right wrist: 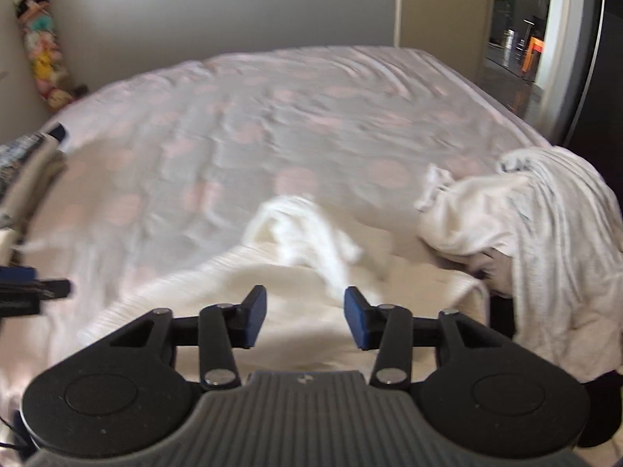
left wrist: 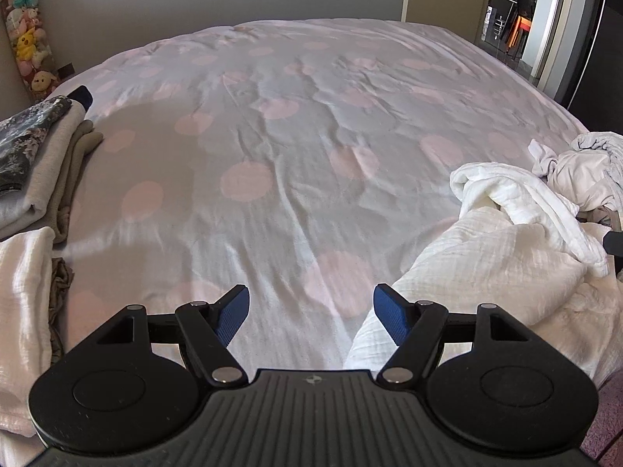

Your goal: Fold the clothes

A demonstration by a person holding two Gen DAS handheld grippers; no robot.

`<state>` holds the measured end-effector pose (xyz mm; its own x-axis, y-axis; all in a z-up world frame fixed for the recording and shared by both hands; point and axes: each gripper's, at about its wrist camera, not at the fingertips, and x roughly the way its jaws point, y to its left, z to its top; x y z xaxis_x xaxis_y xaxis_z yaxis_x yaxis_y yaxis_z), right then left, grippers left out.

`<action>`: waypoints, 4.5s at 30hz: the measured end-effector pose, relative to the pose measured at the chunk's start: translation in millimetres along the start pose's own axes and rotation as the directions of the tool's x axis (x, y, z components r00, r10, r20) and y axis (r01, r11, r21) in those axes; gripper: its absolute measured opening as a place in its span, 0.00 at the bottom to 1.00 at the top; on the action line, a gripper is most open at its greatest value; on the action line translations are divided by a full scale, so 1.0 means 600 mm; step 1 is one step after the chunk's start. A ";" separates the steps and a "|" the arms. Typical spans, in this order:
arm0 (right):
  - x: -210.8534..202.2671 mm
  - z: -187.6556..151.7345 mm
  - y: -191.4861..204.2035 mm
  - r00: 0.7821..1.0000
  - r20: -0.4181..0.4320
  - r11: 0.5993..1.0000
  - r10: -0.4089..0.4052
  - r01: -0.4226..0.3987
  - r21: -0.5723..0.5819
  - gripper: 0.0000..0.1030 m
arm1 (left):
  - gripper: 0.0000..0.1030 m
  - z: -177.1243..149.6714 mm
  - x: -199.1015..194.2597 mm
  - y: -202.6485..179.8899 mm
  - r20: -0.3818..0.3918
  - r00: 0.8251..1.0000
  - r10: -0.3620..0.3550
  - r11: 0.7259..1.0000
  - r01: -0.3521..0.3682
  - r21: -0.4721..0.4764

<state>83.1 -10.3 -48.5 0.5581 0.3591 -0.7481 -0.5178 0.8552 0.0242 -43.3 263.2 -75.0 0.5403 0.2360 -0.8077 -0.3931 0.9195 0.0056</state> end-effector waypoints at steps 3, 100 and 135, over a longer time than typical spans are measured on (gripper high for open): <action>0.044 -0.007 -0.031 0.997 -0.052 0.998 -0.063 0.062 -0.019 0.59 | 0.67 0.001 0.023 -0.011 -0.019 1.000 -0.010 1.000 0.010 0.013; -0.094 0.000 0.051 0.968 0.247 0.977 0.045 -0.094 0.193 0.10 | 0.13 -0.137 -0.118 0.116 -0.050 0.961 -0.273 0.957 0.265 -0.121; -0.058 -0.066 0.029 0.986 0.166 0.976 0.015 -0.050 0.212 0.11 | 0.58 -0.028 -0.098 0.154 -0.023 0.985 -0.170 0.985 0.170 -0.021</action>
<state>28.9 -22.5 -48.5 0.6505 0.4287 -0.6270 -0.3959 0.8958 0.2019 -123.9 329.0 -37.2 0.5820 0.0684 -0.8103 -0.3112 0.9394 -0.1442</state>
